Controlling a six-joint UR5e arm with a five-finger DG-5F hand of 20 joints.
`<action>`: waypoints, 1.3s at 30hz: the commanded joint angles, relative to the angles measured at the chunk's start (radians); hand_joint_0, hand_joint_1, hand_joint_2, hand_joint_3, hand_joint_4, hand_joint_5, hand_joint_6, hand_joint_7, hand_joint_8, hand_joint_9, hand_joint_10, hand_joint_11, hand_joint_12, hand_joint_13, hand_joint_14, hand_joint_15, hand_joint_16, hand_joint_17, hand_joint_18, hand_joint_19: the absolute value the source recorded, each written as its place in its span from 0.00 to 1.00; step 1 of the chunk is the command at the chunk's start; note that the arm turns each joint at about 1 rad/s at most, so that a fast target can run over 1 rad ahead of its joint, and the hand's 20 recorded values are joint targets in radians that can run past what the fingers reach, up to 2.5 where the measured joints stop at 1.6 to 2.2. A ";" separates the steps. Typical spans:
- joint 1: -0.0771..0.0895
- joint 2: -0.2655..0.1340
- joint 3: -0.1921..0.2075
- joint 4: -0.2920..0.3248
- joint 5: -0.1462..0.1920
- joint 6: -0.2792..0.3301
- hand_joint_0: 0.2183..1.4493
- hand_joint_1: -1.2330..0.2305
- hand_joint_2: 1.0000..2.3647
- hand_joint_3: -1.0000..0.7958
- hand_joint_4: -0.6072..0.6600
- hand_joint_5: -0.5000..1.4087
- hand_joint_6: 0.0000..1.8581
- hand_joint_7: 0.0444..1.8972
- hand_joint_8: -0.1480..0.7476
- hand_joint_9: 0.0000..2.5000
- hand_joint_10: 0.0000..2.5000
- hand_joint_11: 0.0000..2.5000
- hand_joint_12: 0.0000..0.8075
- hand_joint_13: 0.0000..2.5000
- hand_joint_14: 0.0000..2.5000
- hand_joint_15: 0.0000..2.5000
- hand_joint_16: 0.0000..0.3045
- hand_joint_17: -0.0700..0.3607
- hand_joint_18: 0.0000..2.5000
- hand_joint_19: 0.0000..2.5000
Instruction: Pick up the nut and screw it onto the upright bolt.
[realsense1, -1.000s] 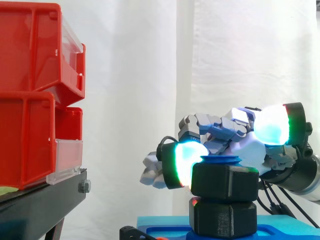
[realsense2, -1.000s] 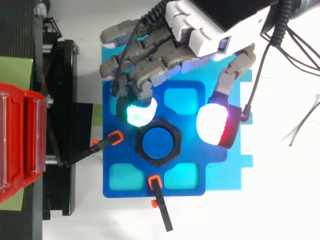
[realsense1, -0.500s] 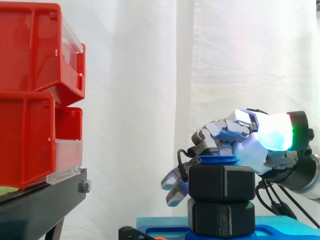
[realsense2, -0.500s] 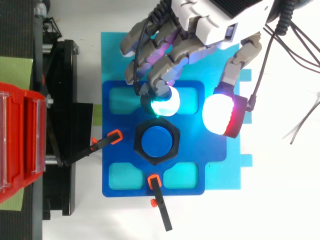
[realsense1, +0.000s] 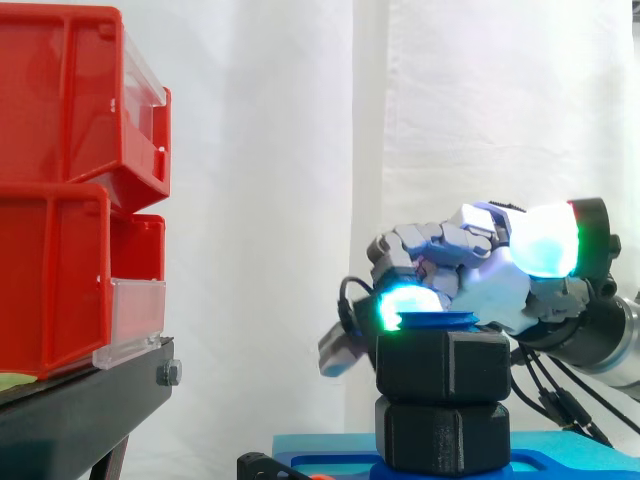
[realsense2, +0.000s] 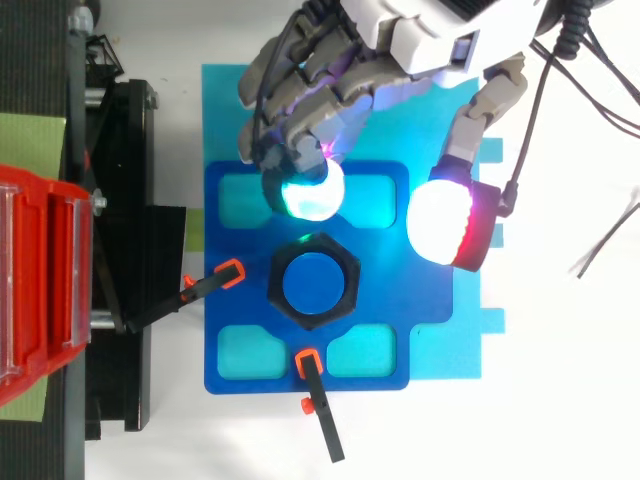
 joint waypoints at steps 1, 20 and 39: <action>0.000 0.000 0.025 -0.002 -0.009 0.010 0.20 0.74 0.00 0.28 0.68 0.22 0.27 0.53 0.45 0.40 0.00 0.02 0.39 0.25 0.00 0.00 0.11 0.35 0.16 0.06; 0.025 -0.026 0.033 0.054 0.002 0.034 0.19 0.77 0.00 0.28 0.64 0.18 0.27 0.35 0.42 0.29 0.00 0.00 0.40 0.19 0.00 0.00 0.13 0.36 0.12 0.04; 0.048 -0.034 0.004 0.076 0.047 0.026 0.18 0.75 0.00 0.28 0.63 0.17 0.27 0.34 0.43 0.25 0.00 0.00 0.41 0.17 0.00 0.00 0.13 0.37 0.09 0.02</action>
